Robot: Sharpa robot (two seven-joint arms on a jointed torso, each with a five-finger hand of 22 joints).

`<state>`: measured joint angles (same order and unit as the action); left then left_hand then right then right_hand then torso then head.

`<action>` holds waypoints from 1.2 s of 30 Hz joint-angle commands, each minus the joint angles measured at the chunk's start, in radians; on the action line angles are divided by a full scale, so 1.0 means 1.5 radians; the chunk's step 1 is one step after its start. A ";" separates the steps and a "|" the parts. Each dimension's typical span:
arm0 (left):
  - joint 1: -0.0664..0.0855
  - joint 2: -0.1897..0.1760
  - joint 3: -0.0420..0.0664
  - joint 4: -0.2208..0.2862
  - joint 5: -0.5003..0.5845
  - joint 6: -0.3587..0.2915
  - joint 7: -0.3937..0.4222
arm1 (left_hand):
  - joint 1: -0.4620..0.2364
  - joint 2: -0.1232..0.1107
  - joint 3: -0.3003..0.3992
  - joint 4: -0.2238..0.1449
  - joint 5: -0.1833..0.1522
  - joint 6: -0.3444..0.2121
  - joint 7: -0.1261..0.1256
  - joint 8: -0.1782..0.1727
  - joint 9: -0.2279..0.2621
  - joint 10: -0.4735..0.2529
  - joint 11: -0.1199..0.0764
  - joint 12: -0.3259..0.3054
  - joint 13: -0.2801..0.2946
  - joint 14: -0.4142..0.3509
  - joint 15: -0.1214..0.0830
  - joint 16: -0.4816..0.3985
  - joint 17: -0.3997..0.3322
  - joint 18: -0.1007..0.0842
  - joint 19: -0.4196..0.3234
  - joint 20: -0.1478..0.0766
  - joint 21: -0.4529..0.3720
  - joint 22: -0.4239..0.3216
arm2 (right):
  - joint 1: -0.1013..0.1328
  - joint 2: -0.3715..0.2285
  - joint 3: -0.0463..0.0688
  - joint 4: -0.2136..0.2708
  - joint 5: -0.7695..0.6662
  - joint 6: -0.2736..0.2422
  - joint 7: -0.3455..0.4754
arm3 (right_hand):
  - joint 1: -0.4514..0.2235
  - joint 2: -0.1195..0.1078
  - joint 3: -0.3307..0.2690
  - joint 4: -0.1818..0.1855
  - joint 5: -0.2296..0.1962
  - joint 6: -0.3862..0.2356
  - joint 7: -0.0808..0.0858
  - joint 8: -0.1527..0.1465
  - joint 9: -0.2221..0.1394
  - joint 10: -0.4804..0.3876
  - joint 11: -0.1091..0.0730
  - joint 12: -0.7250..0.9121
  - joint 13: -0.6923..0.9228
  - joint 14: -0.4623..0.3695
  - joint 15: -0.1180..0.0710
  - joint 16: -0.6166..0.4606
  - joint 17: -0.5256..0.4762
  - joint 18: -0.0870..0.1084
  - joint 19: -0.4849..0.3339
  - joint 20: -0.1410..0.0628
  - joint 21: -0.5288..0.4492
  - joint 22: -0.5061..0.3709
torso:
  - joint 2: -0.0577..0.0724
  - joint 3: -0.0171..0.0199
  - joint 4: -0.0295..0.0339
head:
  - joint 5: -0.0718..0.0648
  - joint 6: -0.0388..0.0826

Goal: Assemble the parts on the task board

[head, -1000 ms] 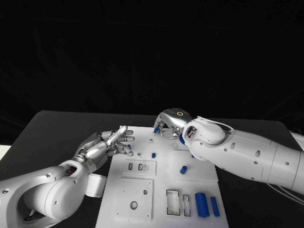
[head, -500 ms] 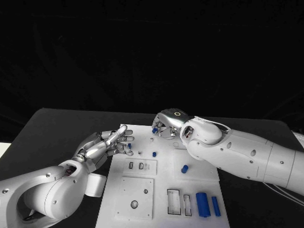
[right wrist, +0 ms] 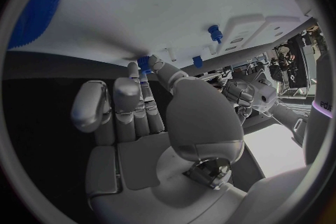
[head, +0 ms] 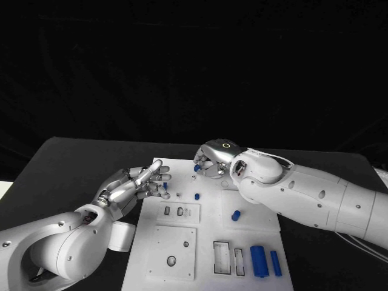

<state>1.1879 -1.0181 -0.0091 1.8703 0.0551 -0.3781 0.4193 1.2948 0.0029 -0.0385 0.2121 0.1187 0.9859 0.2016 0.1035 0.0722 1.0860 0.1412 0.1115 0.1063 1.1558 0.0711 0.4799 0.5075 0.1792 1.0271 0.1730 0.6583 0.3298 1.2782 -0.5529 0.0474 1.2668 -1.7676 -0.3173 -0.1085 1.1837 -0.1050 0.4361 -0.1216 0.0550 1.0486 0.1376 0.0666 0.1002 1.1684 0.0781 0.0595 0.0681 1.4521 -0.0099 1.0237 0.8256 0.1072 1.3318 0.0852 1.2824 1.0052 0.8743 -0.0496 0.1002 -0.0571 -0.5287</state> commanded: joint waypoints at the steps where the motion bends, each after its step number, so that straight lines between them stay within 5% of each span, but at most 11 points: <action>1: 0.001 0.002 0.000 0.000 0.000 0.015 0.003 | 0.002 0.005 -0.001 -0.004 -0.001 -0.004 0.003 -0.002 0.000 -0.004 0.000 -0.002 0.001 -0.004 0.000 -0.003 0.001 0.001 -0.004 -0.001 0.000 0.000 | 0.000 0.000 0.000 0.000 -0.010 -0.026 -0.006 | -0.014 -0.040 -0.042 0.015 -0.002 -0.075 -0.004 -0.005 -0.022 -0.052 0.006 -0.001 -0.005 -0.014 0.004 -0.040 -0.046 0.011 -0.025 0.005 -0.029 -0.047 | 0.001 -0.0002 0.0002 | 0.000 0.001; 2: 0.001 0.002 0.000 0.000 0.000 0.015 0.002 | 0.002 0.005 -0.001 -0.004 -0.001 -0.004 0.003 -0.002 0.000 -0.004 0.000 -0.002 0.001 -0.004 0.000 -0.003 0.001 0.001 -0.004 -0.001 0.000 0.000 | 0.000 0.000 0.000 0.001 -0.010 -0.033 -0.007 | -0.004 -0.040 -0.070 0.031 -0.002 -0.091 0.001 -0.003 -0.024 -0.072 0.009 0.002 -0.003 -0.016 0.007 -0.049 -0.055 0.013 -0.031 0.009 -0.037 -0.058 | 0.001 0.0001 0.0005 | 0.000 0.002; 3: 0.001 0.001 0.000 0.000 0.000 0.015 0.002 | 0.002 0.005 -0.001 -0.004 -0.001 -0.004 0.003 -0.002 0.000 -0.004 0.000 -0.002 0.001 -0.004 0.000 -0.003 0.001 0.001 -0.004 -0.001 0.000 0.000 | 0.000 0.000 0.000 0.003 -0.010 -0.040 -0.007 | 0.036 -0.035 -0.127 0.071 0.000 -0.105 -0.010 -0.002 -0.023 -0.087 0.012 0.004 0.000 -0.013 0.011 -0.060 -0.066 0.014 -0.033 0.015 -0.046 -0.067 | 0.001 0.0001 0.0002 | 0.000 0.003; 5: 0.001 0.001 0.000 0.000 0.000 0.015 0.001 | 0.002 0.005 -0.001 -0.004 -0.001 -0.004 0.003 -0.003 0.000 -0.005 0.000 -0.003 0.001 -0.005 0.000 -0.004 0.001 0.001 -0.005 0.000 0.000 0.000 | 0.000 -0.003 0.000 0.007 -0.011 -0.048 -0.008 | 0.071 -0.038 -0.156 0.110 -0.003 -0.099 0.001 0.000 -0.021 -0.084 0.011 0.007 0.003 -0.007 0.011 -0.061 -0.067 0.016 -0.030 0.013 -0.048 -0.069 | 0.001 0.0005 0.0000 | 0.000 0.003; 11: 0.001 0.000 0.000 0.000 0.002 0.017 0.000 | 0.002 0.005 -0.001 -0.004 -0.001 -0.004 0.003 -0.003 0.000 -0.005 0.000 -0.003 0.001 -0.005 0.000 -0.004 0.001 0.001 -0.005 0.000 0.000 0.000 | 0.000 -0.031 0.000 0.039 -0.009 -0.060 -0.011 | 0.096 -0.023 -0.151 0.134 0.003 -0.063 0.004 0.008 -0.017 -0.043 0.002 0.024 0.013 0.004 0.002 -0.041 -0.044 0.010 -0.013 0.008 -0.032 -0.045 | 0.001 0.0006 -0.0009 | -0.001 0.004; 15: 0.001 -0.001 0.000 0.002 0.004 0.020 -0.001 | 0.002 0.006 -0.001 -0.004 -0.001 -0.004 0.003 -0.003 0.000 -0.005 0.000 -0.003 0.001 -0.006 0.000 -0.004 0.001 0.001 -0.006 0.000 0.000 0.000 | 0.000 -0.077 0.003 0.083 0.005 -0.074 -0.014 | 0.100 -0.016 -0.142 0.145 0.034 -0.044 -0.001 0.011 -0.017 0.024 -0.010 0.055 0.031 0.016 -0.006 -0.004 0.000 0.002 0.008 0.000 -0.004 0.001 | 0.001 0.0001 -0.0028 | -0.003 0.007; 22: 0.001 -0.002 0.000 0.000 0.007 0.021 -0.002 | 0.002 0.006 -0.001 -0.004 -0.001 -0.004 0.003 -0.003 0.000 -0.005 0.000 -0.003 0.001 -0.006 0.000 -0.004 0.001 0.001 -0.006 0.000 0.000 0.000 | 0.001 -0.173 0.014 0.154 0.087 -0.063 -0.038 | 0.100 -0.038 -0.141 0.161 0.061 -0.021 -0.008 0.016 -0.016 0.159 -0.030 0.141 0.097 0.036 -0.023 0.089 0.112 -0.012 0.042 -0.016 0.043 0.077 | -0.001 0.0004 -0.0111 | -0.005 0.008; 25: 0.001 -0.003 0.000 -0.001 0.008 0.021 -0.002 | 0.003 0.006 -0.001 -0.004 -0.001 -0.005 0.003 -0.003 0.000 -0.005 0.000 -0.003 0.001 -0.006 0.000 -0.005 0.001 0.001 -0.007 0.000 -0.001 0.000 | 0.001 -0.212 0.017 0.172 0.129 -0.032 -0.053 | 0.103 -0.051 -0.164 0.177 0.077 -0.037 -0.013 0.017 -0.018 0.154 -0.034 0.291 0.260 0.042 -0.025 0.163 0.203 -0.019 0.056 -0.020 0.067 0.113 | -0.002 0.0009 -0.0139 | -0.006 0.007; 26: 0.001 -0.003 0.000 -0.002 0.008 0.021 -0.002 | 0.003 0.006 -0.001 -0.004 -0.001 -0.005 0.003 -0.003 0.000 -0.005 0.000 -0.003 0.001 -0.006 0.000 -0.005 0.001 0.001 -0.007 0.000 -0.001 0.000 | 0.001 -0.228 0.018 0.178 0.142 -0.016 -0.058 | 0.102 -0.049 -0.180 0.194 0.086 -0.046 -0.009 0.021 -0.018 0.133 -0.031 0.430 0.415 0.041 -0.024 0.192 0.241 -0.021 0.058 -0.020 0.077 0.128 | -0.002 0.0009 -0.0148 | -0.006 0.007; 28: 0.001 -0.003 0.000 -0.002 0.008 0.022 -0.002 | 0.003 0.006 -0.001 -0.004 -0.001 -0.005 0.003 -0.003 0.000 -0.005 0.000 -0.003 0.001 -0.006 0.000 -0.005 0.001 0.001 -0.007 0.000 -0.001 0.000 | 0.001 -0.242 0.019 0.183 0.151 0.000 -0.064 | 0.107 -0.048 -0.201 0.214 0.102 -0.057 -0.005 0.028 -0.018 0.119 -0.027 0.549 0.550 0.041 -0.020 0.211 0.268 -0.022 0.058 -0.013 0.084 0.138 | -0.002 0.0015 -0.0142 | -0.006 0.008; 36: 0.001 -0.003 0.000 -0.004 0.008 0.023 -0.003 | 0.003 0.006 -0.001 -0.005 -0.001 -0.005 0.003 -0.003 0.000 -0.005 0.000 -0.003 0.001 -0.007 0.000 -0.005 0.001 0.001 -0.007 0.000 -0.001 0.000 | 0.000 -0.263 0.020 0.185 0.153 0.036 -0.078 | 0.123 -0.050 -0.228 0.250 0.115 -0.078 0.000 0.040 -0.018 0.131 -0.021 0.670 0.689 0.050 -0.015 0.248 0.320 -0.025 0.063 -0.009 0.095 0.155 | -0.001 0.0007 -0.0138 | -0.009 0.007</action>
<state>1.1881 -1.0230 -0.0093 1.8632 0.0646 -0.3678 0.4112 1.2973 0.0053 -0.0413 0.2093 0.1187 0.9823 0.2051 0.1035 0.0722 1.0845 0.1427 0.1115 0.1069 1.1511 0.0732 0.4755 0.5080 0.1792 1.0198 0.1730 0.6583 0.3297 1.2787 -0.9479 0.0765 1.5444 -1.5605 -0.3209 -0.1952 1.3613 -0.1793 0.0941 0.2477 0.2208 0.9412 0.1375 0.1205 0.0739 1.3555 0.0486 1.0522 1.0889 1.4652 -0.0368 1.3923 1.2951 0.0764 1.4221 0.0661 1.4212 1.2354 0.8719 -0.0471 0.0797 -0.0683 -0.5191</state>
